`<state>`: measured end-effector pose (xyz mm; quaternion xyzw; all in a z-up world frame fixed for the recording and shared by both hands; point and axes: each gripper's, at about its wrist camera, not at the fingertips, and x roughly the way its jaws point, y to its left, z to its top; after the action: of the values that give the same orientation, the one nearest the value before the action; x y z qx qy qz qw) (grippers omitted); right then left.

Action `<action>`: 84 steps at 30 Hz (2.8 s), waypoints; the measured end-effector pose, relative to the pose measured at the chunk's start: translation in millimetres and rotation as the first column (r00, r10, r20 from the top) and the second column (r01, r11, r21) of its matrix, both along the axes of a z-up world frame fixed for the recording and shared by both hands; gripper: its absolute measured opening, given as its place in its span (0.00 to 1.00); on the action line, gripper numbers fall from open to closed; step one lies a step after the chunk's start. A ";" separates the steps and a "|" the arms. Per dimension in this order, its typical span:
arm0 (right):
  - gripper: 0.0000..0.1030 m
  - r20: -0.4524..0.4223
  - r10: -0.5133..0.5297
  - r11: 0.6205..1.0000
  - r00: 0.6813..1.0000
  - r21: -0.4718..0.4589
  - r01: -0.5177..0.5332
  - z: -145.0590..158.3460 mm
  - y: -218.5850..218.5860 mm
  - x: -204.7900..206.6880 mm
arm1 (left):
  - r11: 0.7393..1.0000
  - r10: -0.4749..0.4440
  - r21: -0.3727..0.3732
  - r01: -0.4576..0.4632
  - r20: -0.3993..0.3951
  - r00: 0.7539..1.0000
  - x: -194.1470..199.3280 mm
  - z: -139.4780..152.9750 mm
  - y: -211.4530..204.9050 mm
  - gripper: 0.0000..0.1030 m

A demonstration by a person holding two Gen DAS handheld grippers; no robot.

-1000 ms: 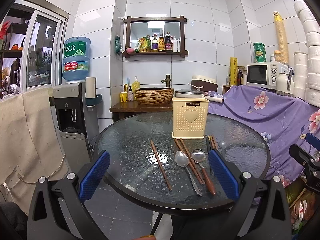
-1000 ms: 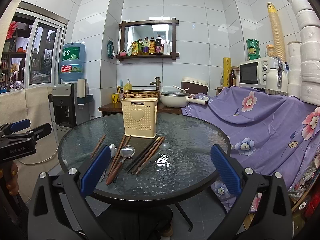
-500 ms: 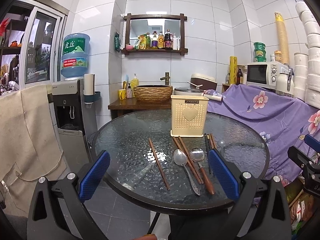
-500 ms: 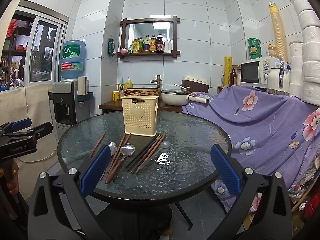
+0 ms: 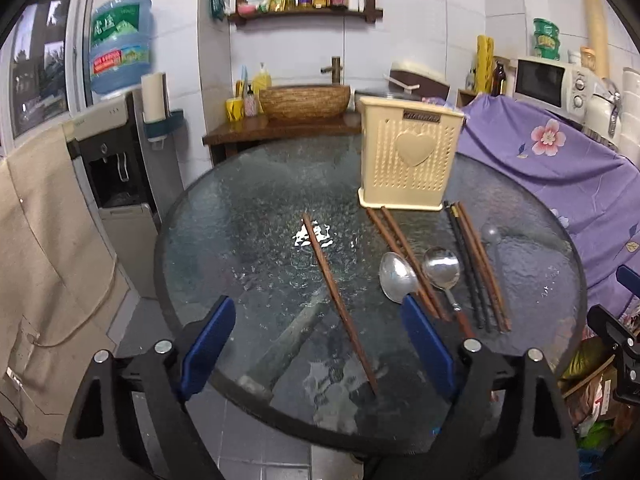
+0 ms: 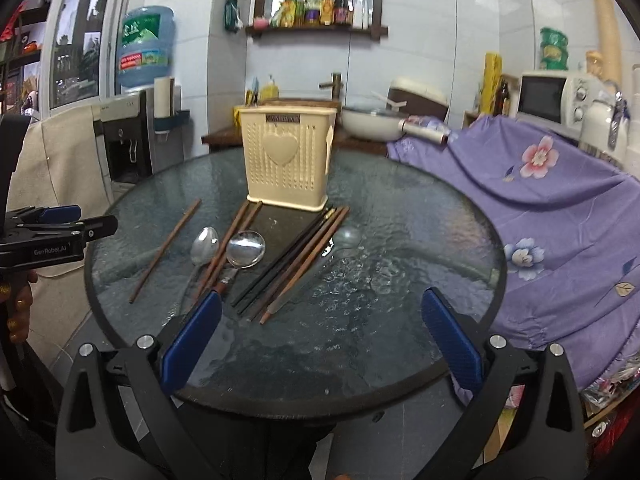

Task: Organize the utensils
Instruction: 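Grasp a brown chopstick with the left tool while the right tool grasps the clear plastic spoon, then lift the chopstick and plastic spoon and carry both over the cream basket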

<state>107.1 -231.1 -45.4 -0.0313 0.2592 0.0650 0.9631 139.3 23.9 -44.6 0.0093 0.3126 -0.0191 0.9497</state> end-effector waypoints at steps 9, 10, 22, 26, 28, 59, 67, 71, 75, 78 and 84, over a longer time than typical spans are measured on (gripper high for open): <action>0.92 -0.176 -0.049 0.993 0.983 0.095 0.066 -12.1 -15.3 102.3 | 1.000 -0.003 0.030 0.007 -0.119 0.993 79.1 -18.3 5.2 0.70; 0.86 -0.201 -0.061 0.992 0.978 0.097 0.082 -16.0 -15.4 114.8 | 0.999 -0.002 0.035 0.006 -0.139 0.990 89.3 -21.3 5.4 0.70; 0.66 -0.380 -0.177 0.975 0.908 0.059 0.215 -48.3 -11.7 190.9 | 0.998 0.015 0.061 0.000 -0.237 0.971 139.3 -38.6 9.0 0.69; 0.59 -0.412 -0.189 0.971 0.891 0.053 0.231 -56.7 -7.7 199.3 | 0.999 0.021 0.046 -0.009 -0.256 0.966 146.3 -43.3 10.5 0.69; 0.58 -0.410 -0.204 0.970 0.889 0.038 0.240 -57.7 -5.5 201.4 | 0.999 0.021 0.047 -0.009 -0.260 0.965 150.6 -44.4 10.3 0.69; 0.36 -0.420 -0.199 0.977 0.885 -0.015 0.212 -53.0 15.6 225.8 | 1.000 0.020 0.026 -0.012 -0.305 0.952 191.7 -53.5 -9.6 0.11; 0.36 -0.412 -0.169 0.982 0.895 0.009 0.189 -52.5 14.5 229.9 | 0.999 0.021 -0.030 -0.032 -0.305 0.952 195.2 -53.1 -1.3 0.07; 0.36 -0.389 -0.156 0.984 0.908 0.021 0.178 -46.6 9.8 231.4 | 0.999 0.004 -0.045 -0.018 -0.300 0.954 198.0 -52.3 -3.0 0.07; 0.36 -0.350 -0.123 0.987 0.929 0.050 0.150 -33.6 4.5 229.8 | 0.998 -0.011 -0.062 -0.006 -0.268 0.963 197.3 -42.8 -2.4 0.07; 0.36 -0.311 -0.100 0.990 0.945 0.065 0.126 -21.8 2.9 224.7 | 0.996 -0.034 -0.087 0.015 -0.225 0.974 192.8 -26.1 -1.6 0.07; 0.36 -0.194 -0.056 0.996 0.980 0.058 0.068 14.3 1.6 208.7 | 0.991 -0.074 -0.118 0.061 -0.106 0.992 173.1 18.2 -0.8 0.07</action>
<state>315.7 -229.5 -31.1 0.0145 0.3494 0.0460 0.9357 312.4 23.1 -26.5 -0.0355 0.3624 -0.0697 0.9287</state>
